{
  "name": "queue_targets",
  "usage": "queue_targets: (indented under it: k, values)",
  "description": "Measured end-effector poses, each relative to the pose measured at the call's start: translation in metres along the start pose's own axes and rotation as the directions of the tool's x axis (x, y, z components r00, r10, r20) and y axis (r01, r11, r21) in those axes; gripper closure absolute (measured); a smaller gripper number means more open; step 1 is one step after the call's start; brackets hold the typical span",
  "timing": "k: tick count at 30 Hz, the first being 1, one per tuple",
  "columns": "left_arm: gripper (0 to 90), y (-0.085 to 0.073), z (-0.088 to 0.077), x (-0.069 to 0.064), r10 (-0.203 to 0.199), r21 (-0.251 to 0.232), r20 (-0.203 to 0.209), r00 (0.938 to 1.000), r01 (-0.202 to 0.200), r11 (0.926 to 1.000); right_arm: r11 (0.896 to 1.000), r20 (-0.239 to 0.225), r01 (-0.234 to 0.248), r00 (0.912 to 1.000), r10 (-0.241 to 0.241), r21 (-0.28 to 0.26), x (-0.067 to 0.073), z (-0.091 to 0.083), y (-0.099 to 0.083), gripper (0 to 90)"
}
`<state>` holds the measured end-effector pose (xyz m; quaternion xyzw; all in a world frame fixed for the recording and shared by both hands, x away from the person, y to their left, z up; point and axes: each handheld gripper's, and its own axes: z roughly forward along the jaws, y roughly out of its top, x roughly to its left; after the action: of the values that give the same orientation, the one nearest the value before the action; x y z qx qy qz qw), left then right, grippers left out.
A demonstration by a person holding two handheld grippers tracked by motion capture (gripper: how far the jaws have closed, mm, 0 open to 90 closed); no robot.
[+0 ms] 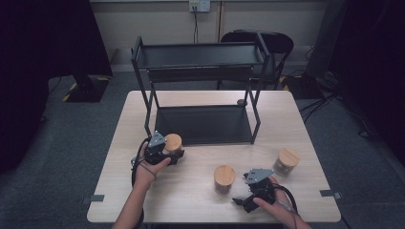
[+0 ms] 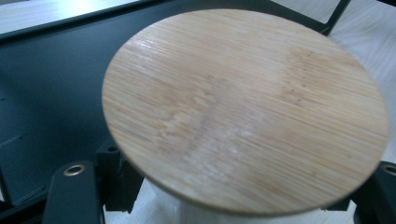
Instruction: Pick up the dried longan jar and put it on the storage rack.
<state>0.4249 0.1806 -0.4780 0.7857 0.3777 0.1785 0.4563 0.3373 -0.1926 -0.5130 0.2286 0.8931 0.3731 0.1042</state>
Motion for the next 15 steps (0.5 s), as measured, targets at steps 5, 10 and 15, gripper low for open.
queue_targets:
  k: [5, 10, 15]
  values:
    - [25.7, 0.0031, 0.0028, 0.0002, 0.006, 0.005, -0.007, 1.0, -0.006, 1.0, 1.0, 0.0, 0.0, 1.0, 0.0, 0.0, 0.0, 0.0, 0.0, 0.0]
    - [25.7, 0.0061, 0.0056, 0.0013, -0.002, 0.002, -0.006, 1.0, 0.002, 1.0, 1.0, 0.0, -0.001, 1.0, 0.001, 0.0, 0.0, 0.0, 0.0, 0.0]
    - [25.8, 0.01, 0.0081, 0.0019, 0.006, 0.007, -0.008, 1.0, -0.005, 1.0, 1.0, 0.0, 0.0, 1.0, 0.0, 0.0, 0.0, 0.0, 0.0, 0.0]
